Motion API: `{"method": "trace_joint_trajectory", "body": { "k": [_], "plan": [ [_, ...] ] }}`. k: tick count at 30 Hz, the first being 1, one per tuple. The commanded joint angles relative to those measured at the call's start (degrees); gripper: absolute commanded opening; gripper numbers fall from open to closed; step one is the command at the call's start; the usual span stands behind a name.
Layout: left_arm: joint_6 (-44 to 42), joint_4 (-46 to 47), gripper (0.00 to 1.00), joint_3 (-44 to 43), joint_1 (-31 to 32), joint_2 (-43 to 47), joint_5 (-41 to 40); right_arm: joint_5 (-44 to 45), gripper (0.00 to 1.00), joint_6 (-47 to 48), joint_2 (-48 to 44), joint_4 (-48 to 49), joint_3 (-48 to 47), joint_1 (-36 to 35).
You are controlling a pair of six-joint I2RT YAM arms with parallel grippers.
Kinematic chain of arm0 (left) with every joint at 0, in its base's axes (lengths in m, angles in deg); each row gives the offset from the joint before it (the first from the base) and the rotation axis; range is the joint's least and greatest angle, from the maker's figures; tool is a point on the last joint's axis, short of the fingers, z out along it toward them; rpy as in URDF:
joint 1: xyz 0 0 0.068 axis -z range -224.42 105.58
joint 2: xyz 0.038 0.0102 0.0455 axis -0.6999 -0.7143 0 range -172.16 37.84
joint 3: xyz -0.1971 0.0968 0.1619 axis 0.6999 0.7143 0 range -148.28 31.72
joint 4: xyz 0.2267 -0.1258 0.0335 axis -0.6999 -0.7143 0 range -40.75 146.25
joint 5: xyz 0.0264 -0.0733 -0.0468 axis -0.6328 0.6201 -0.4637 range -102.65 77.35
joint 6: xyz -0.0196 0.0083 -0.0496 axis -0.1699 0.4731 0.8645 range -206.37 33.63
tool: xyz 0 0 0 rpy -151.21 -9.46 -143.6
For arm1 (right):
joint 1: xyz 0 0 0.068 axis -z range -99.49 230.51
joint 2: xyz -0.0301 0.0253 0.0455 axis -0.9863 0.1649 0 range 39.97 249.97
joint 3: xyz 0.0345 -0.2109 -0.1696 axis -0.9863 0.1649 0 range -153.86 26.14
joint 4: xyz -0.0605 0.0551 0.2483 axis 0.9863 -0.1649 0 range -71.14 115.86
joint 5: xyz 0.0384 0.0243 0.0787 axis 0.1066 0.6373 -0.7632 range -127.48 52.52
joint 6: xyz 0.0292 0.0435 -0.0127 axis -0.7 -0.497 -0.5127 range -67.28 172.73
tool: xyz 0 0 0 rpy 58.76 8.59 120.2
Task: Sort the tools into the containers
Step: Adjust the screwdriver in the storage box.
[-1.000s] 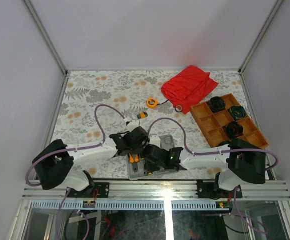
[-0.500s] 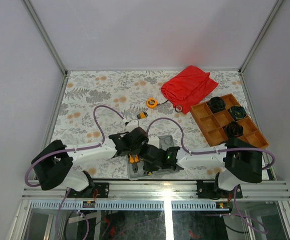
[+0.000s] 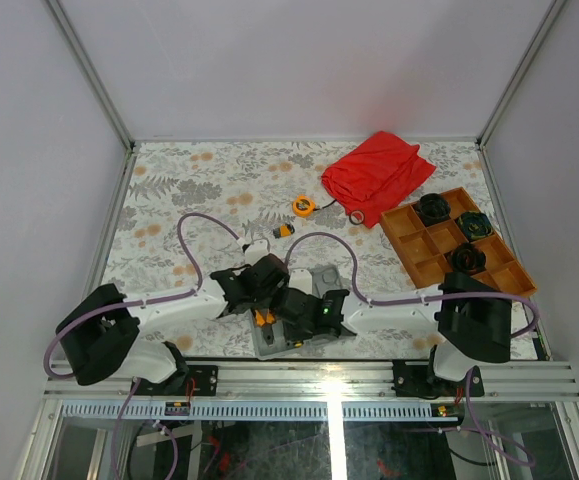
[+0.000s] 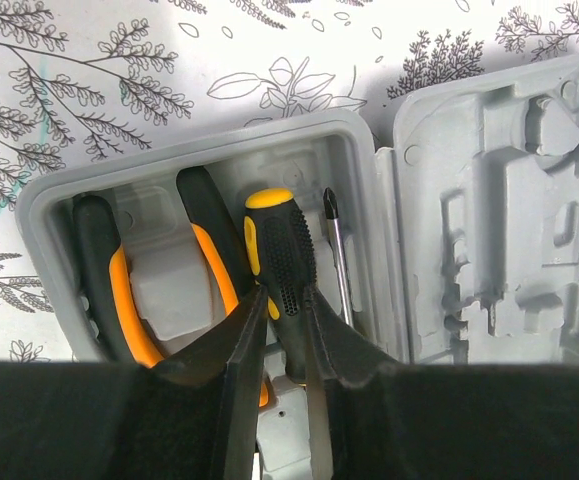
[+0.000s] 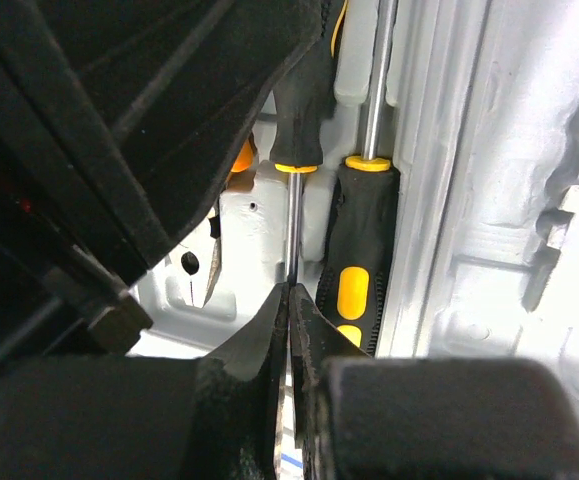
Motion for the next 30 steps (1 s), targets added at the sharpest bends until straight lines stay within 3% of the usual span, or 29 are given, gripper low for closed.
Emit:
{"method": "trace_joint_trajectory", "body": {
  "k": [1,7,13,30],
  "plan": [
    [-0.32,-3.09,0.18,2.52,0.29,-1.33,0.27,-3.77,0.04,4.37,7.16,-6.10,0.55,0.59],
    [-0.21,-2.28,0.16,3.01,0.28,-1.82,0.75,-7.20,0.01,5.92,11.90,-7.13,-1.18,0.74],
    [-0.54,-1.96,0.00,2.96,0.28,-2.01,1.27,-8.90,0.00,5.77,17.80,-8.09,-2.35,0.74],
    [-1.57,0.48,0.00,3.62,0.33,-4.09,3.83,-12.86,0.00,6.59,27.62,-9.87,-3.91,0.68]
  ]
}}
